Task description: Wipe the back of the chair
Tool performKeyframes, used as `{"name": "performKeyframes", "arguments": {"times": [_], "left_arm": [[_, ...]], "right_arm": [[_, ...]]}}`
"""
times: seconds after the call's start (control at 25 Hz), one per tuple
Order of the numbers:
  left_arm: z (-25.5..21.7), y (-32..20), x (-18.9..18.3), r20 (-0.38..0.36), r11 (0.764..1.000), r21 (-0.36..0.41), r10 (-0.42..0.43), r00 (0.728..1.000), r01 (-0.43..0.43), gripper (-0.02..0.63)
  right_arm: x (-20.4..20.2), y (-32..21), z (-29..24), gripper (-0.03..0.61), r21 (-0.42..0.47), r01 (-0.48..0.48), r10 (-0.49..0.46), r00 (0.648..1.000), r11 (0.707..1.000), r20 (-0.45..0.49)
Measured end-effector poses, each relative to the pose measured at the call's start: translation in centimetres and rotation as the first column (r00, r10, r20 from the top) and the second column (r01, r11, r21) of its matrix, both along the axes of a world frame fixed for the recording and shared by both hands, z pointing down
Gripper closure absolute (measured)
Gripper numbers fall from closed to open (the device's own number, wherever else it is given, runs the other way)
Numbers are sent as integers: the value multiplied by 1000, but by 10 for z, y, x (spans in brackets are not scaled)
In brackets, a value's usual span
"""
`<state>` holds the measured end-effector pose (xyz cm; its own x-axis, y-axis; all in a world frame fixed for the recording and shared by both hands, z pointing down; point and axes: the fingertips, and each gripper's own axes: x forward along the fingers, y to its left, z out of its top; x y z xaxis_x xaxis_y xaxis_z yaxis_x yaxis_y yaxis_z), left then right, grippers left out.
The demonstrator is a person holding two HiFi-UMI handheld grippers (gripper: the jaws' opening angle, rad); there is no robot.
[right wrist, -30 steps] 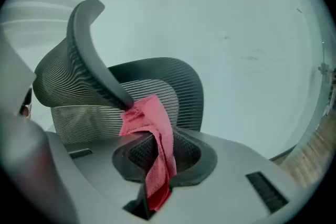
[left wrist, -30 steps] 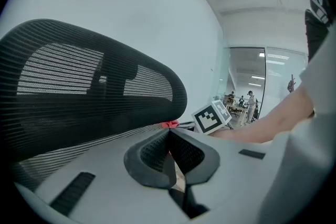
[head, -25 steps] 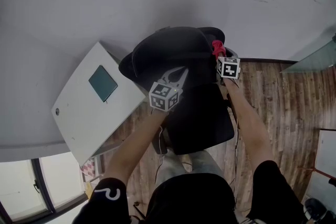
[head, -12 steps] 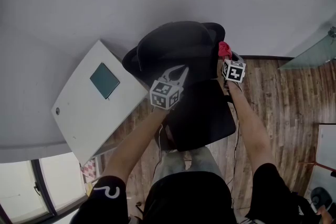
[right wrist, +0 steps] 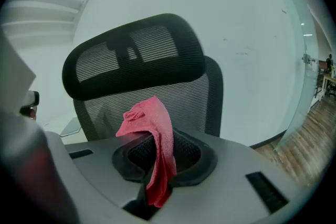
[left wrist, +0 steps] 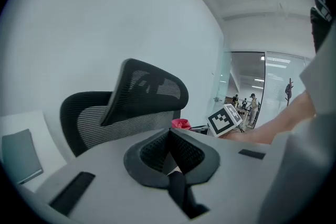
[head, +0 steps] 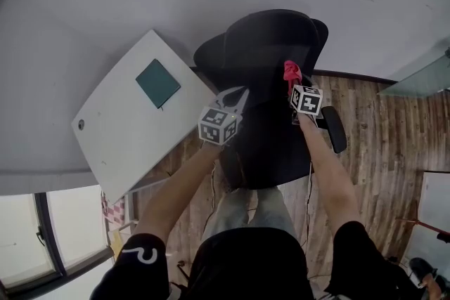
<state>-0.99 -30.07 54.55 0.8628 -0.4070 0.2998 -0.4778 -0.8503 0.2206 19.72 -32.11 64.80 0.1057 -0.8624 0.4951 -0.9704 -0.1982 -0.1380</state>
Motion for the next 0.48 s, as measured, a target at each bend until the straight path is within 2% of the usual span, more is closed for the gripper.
{"name": "performKeyframes", "arguments": {"times": [0.2, 0.48], "left_arm": [[9, 1, -72, 6, 998, -8, -65, 998, 65, 588], [21, -5, -152, -2, 992, -21, -126, 992, 126, 588]], "right_arm": [[-96, -15, 6, 508, 9, 131, -131, 991, 991, 32], [-202, -37, 12, 508, 21, 267, -268, 962, 963, 55]]}}
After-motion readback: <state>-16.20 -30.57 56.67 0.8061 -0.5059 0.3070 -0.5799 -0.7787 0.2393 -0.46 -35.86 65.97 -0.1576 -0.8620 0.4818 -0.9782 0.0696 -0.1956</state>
